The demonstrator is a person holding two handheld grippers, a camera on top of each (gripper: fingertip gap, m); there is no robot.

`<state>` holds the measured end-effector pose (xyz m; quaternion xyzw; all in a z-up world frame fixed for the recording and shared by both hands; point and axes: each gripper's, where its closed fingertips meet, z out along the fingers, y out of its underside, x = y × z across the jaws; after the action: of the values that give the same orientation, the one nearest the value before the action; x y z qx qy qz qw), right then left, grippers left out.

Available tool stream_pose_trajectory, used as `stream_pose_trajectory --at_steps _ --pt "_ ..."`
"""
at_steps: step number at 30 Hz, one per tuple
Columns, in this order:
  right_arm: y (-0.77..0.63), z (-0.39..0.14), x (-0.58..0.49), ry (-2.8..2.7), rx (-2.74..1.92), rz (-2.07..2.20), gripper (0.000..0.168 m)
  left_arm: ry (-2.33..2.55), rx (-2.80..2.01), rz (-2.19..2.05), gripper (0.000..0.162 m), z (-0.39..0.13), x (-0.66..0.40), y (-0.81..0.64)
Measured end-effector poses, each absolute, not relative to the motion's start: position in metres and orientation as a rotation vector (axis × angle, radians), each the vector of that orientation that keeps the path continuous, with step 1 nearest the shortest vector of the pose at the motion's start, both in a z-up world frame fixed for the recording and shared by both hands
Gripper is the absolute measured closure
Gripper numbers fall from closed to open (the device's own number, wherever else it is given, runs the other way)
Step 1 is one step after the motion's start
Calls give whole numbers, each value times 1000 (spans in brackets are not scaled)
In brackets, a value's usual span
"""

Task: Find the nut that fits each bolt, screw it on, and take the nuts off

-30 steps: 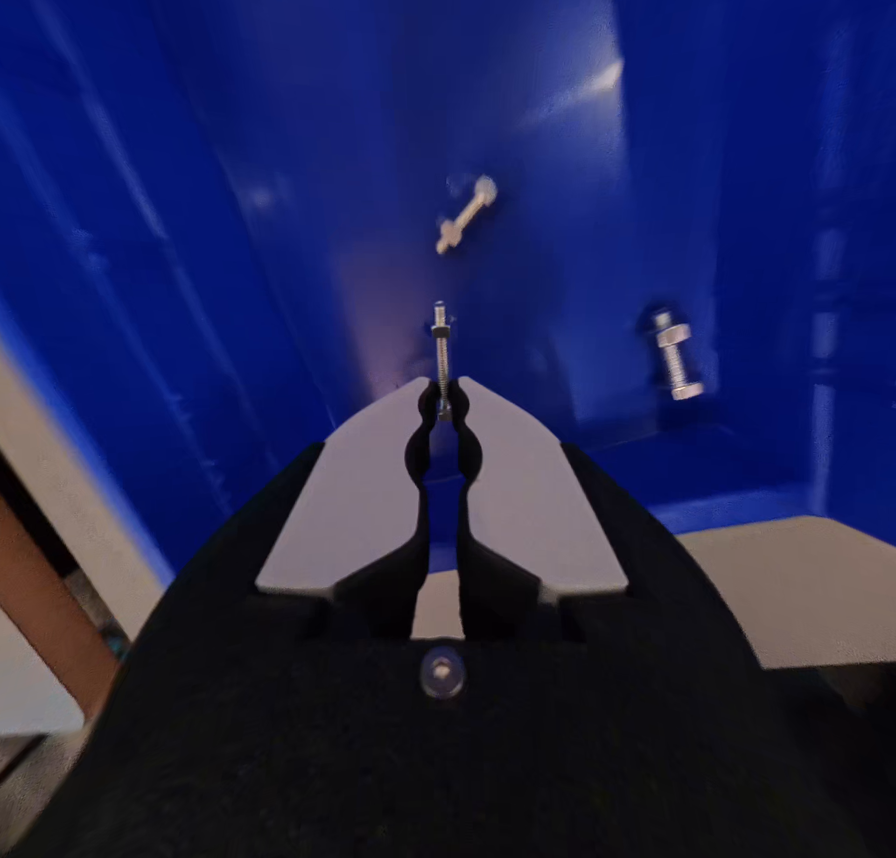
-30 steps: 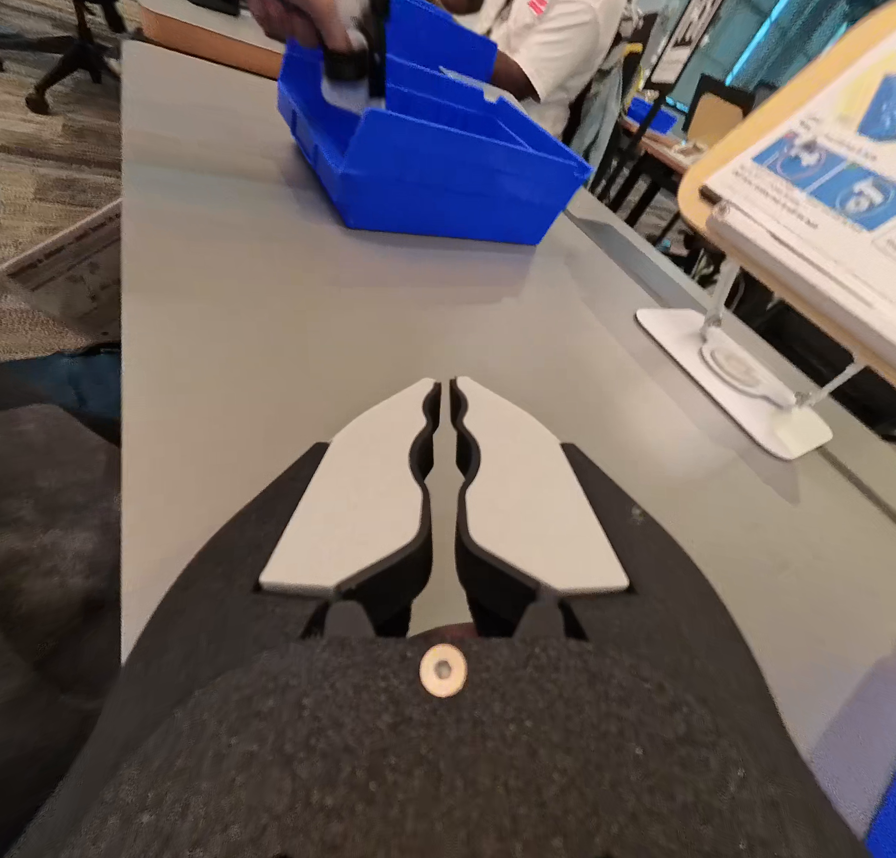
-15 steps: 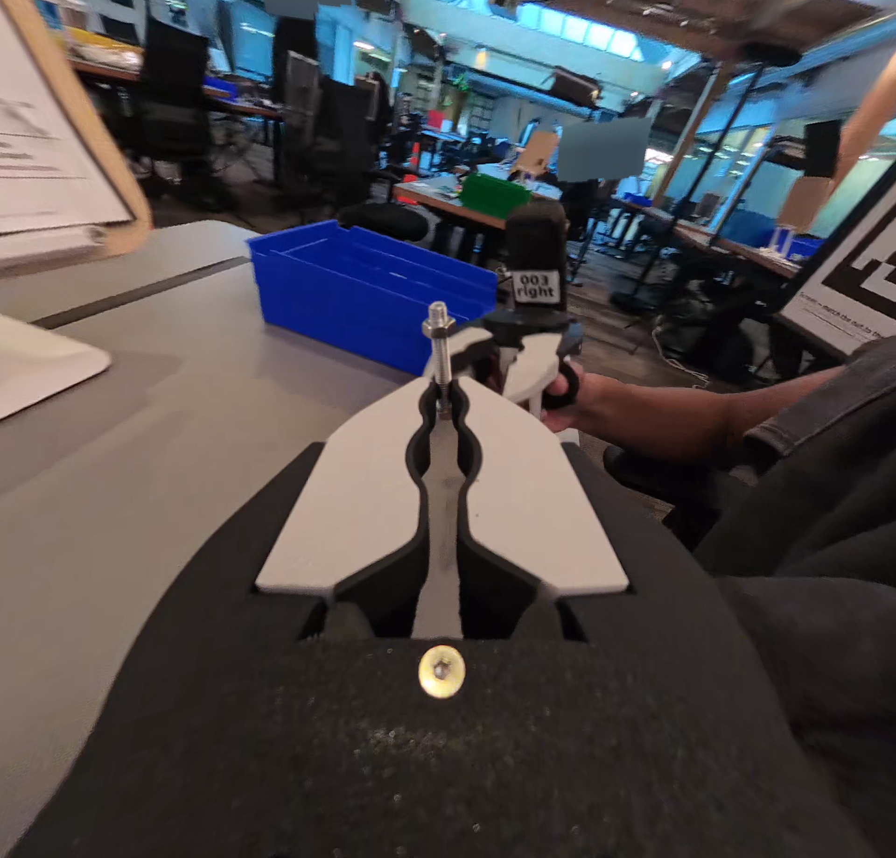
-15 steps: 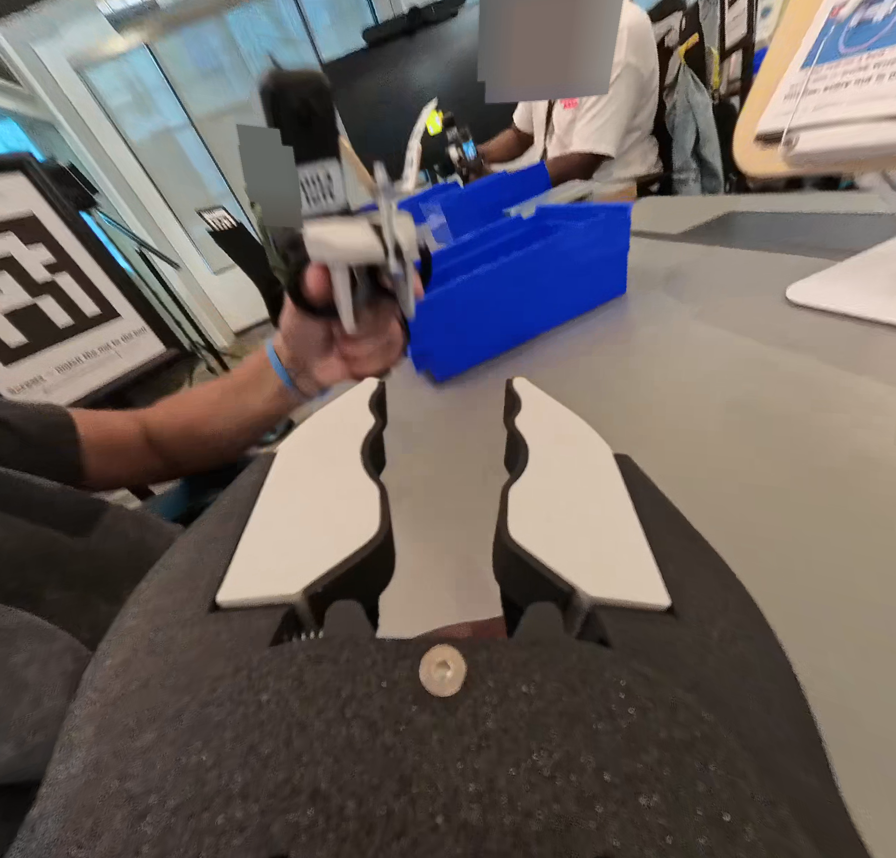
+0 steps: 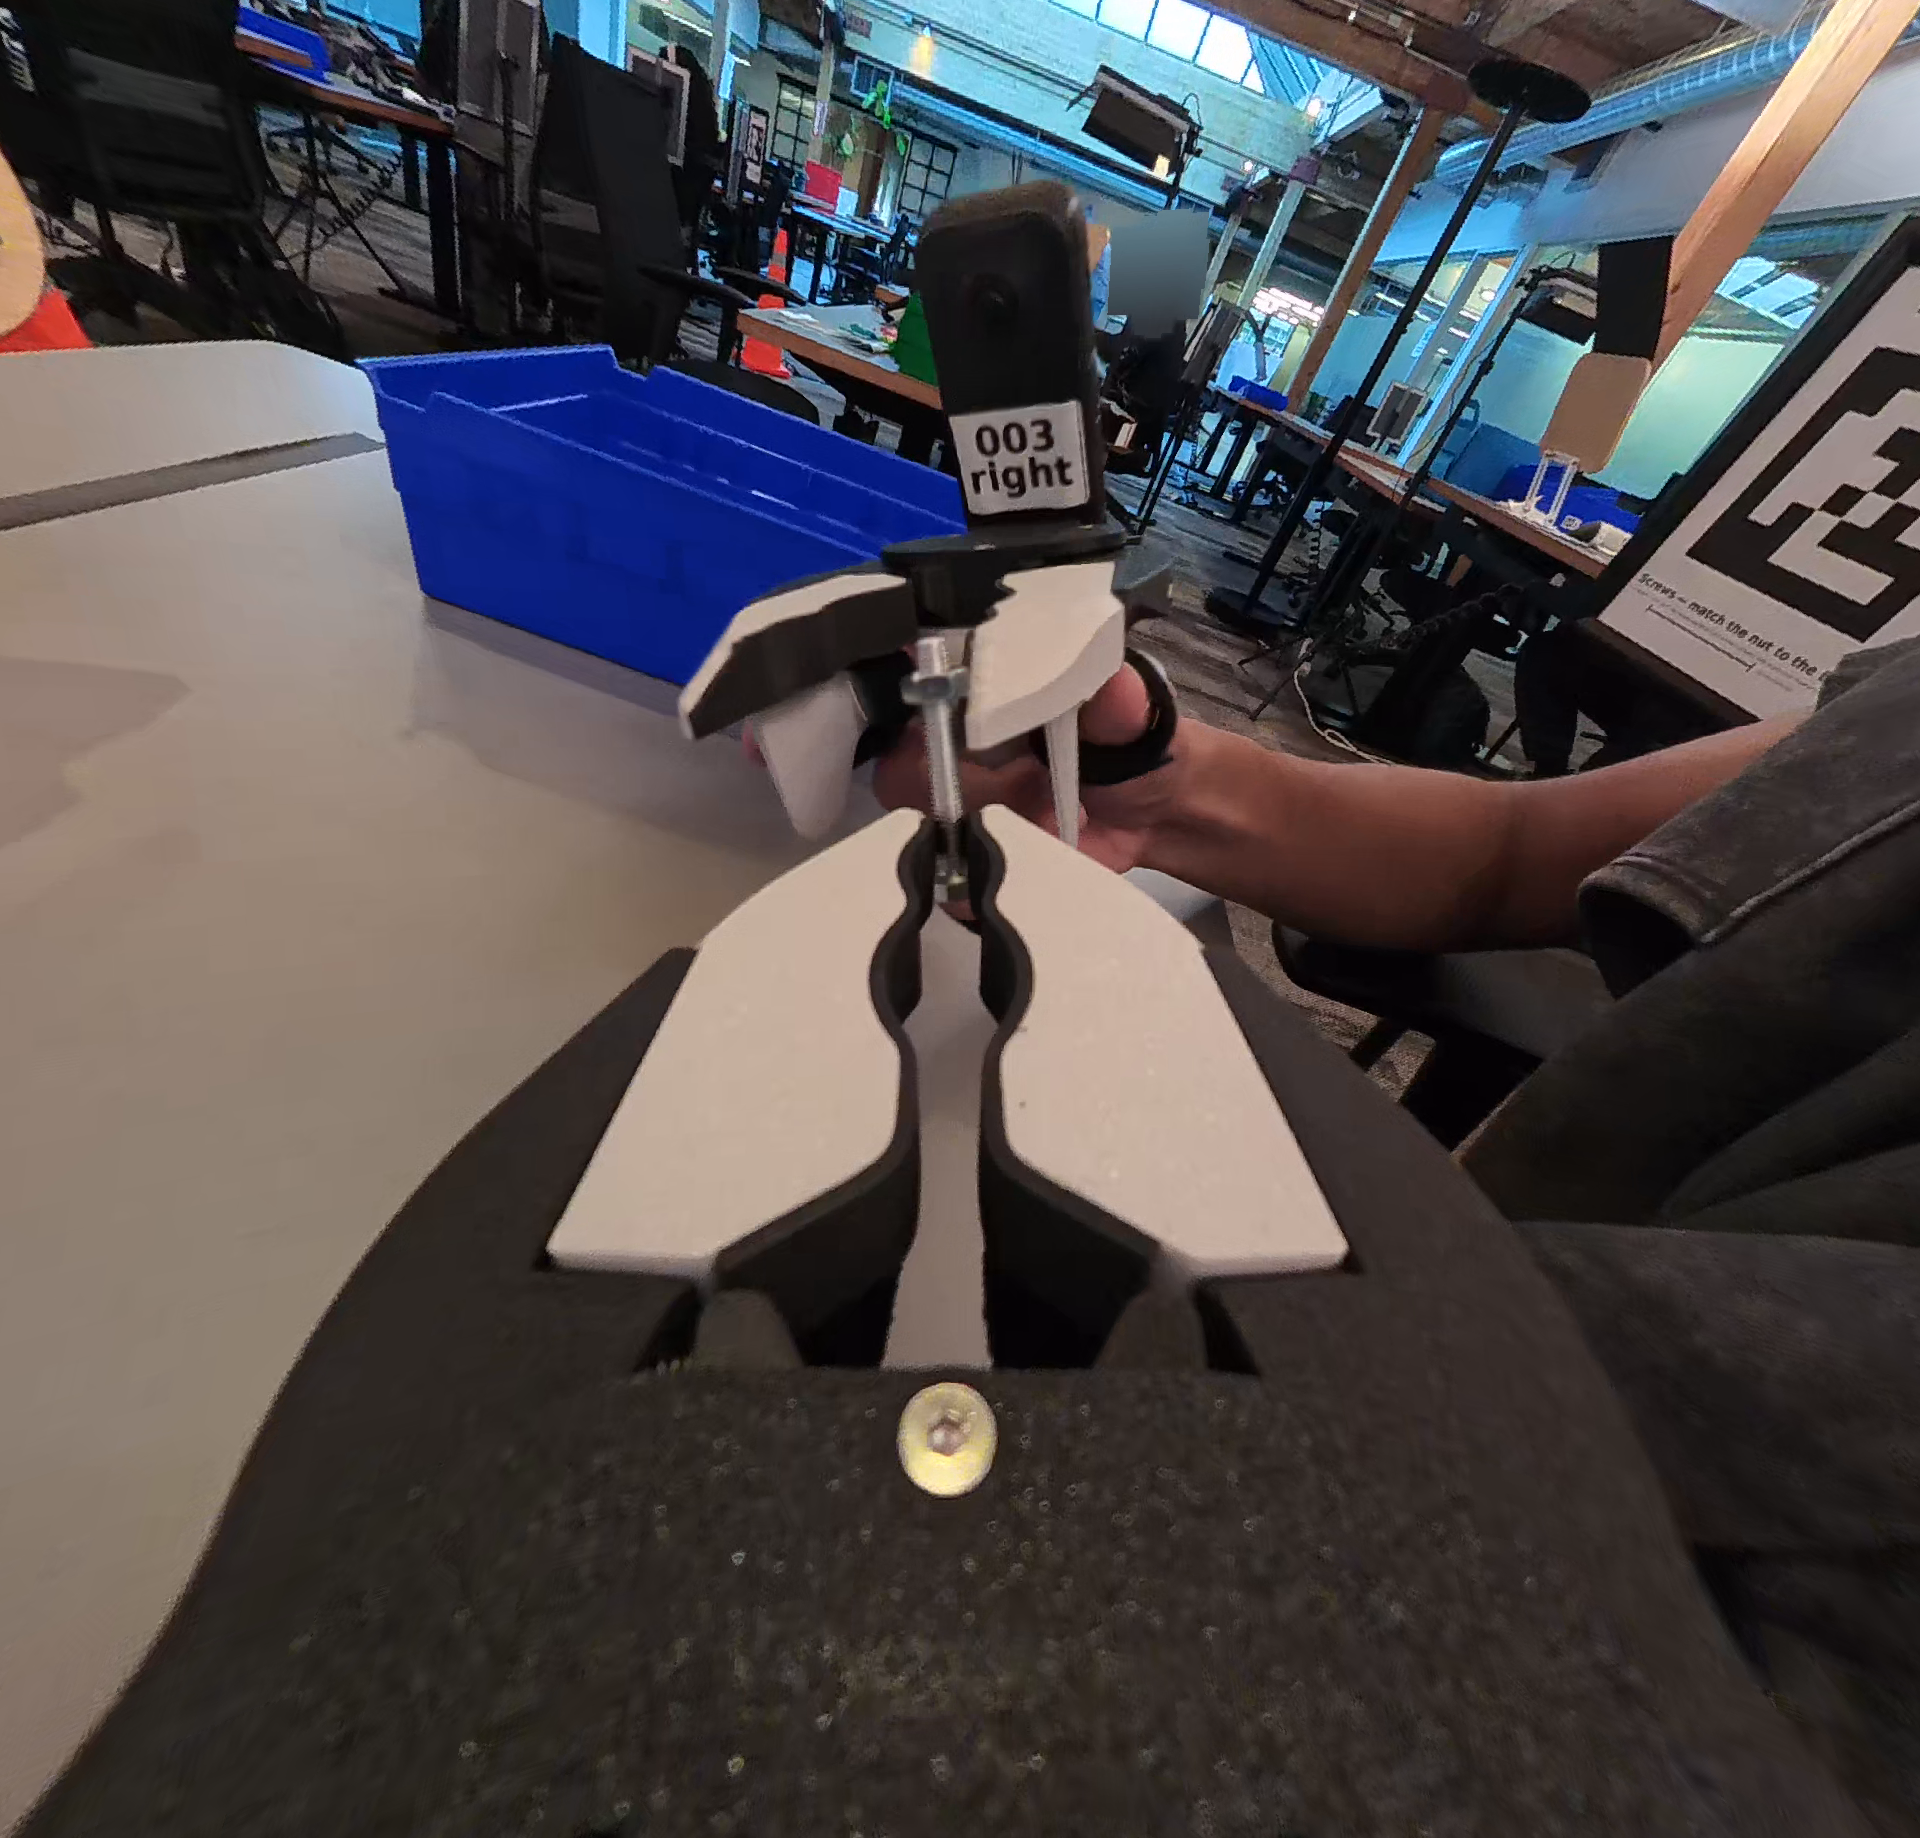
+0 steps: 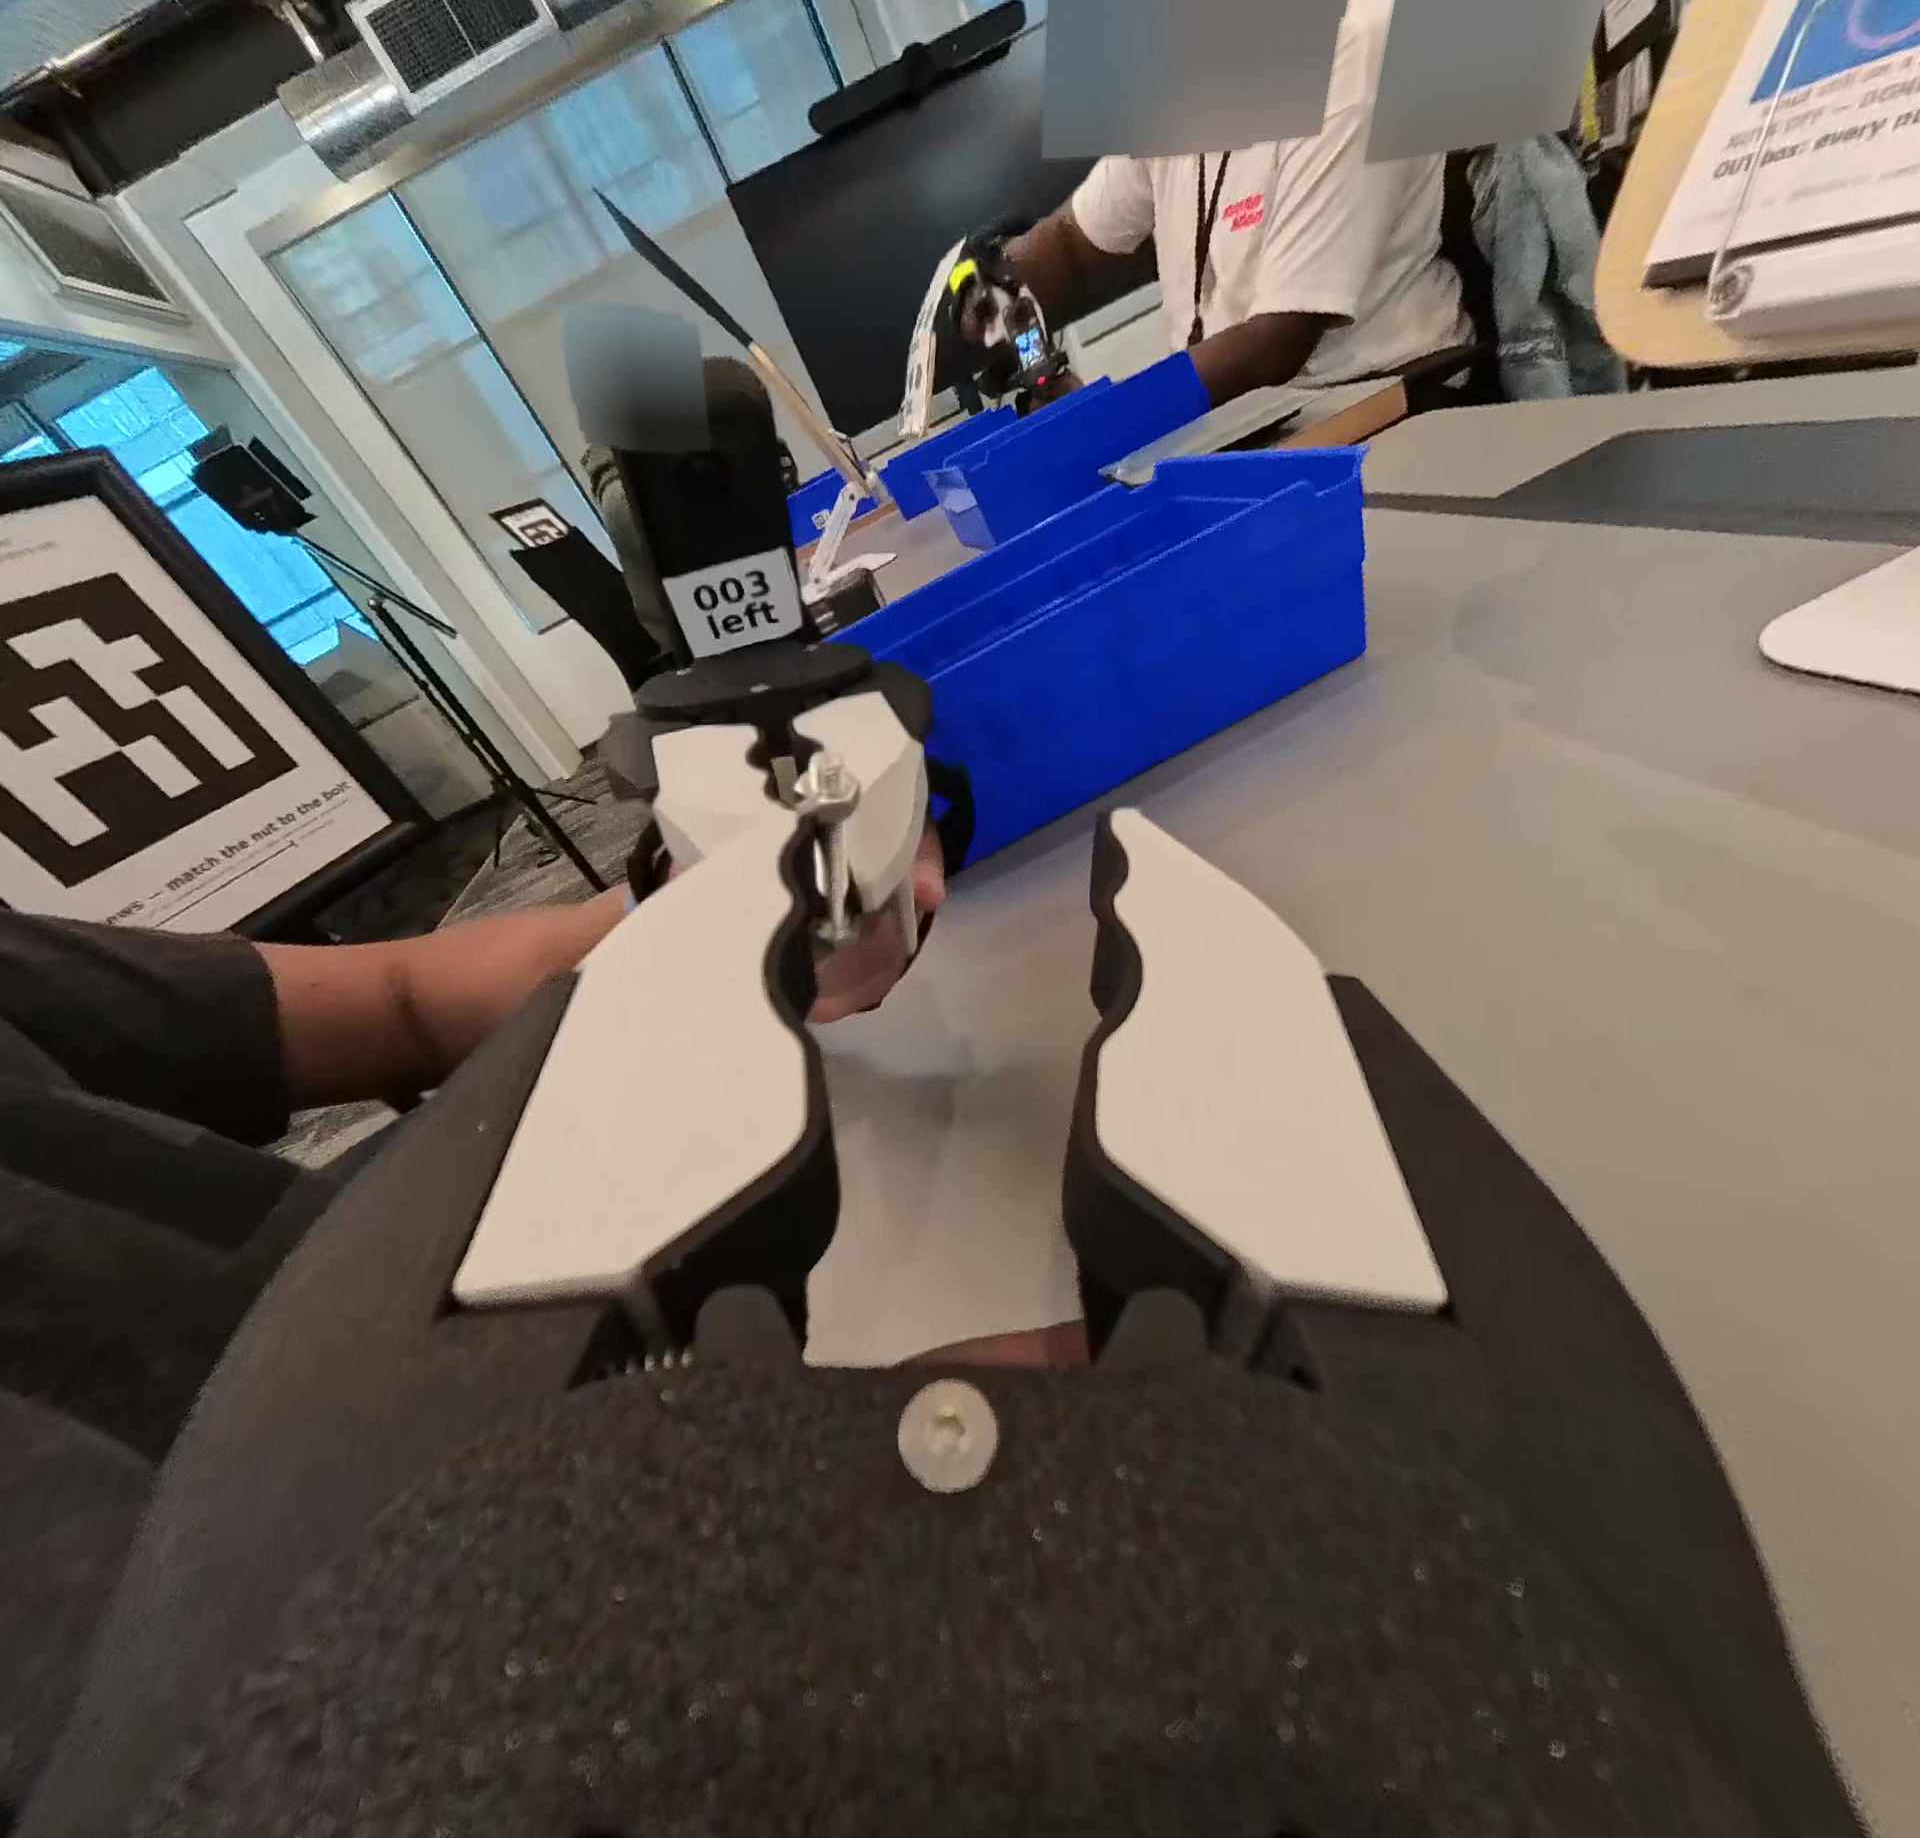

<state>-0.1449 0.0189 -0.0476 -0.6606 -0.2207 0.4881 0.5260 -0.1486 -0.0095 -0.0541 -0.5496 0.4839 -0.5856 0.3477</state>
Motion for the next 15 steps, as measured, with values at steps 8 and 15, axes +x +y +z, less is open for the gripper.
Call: stream_pose_trajectory --at_steps 8,15 --pt "10 -40 -153 -538 -1555 1176 121 1255 -1440 -1563 157 -60 -149 -16" --pt "13 -39 -135 -440 -1534 1291 123 1192 -1422 -1632 157 -51 -156 -12"
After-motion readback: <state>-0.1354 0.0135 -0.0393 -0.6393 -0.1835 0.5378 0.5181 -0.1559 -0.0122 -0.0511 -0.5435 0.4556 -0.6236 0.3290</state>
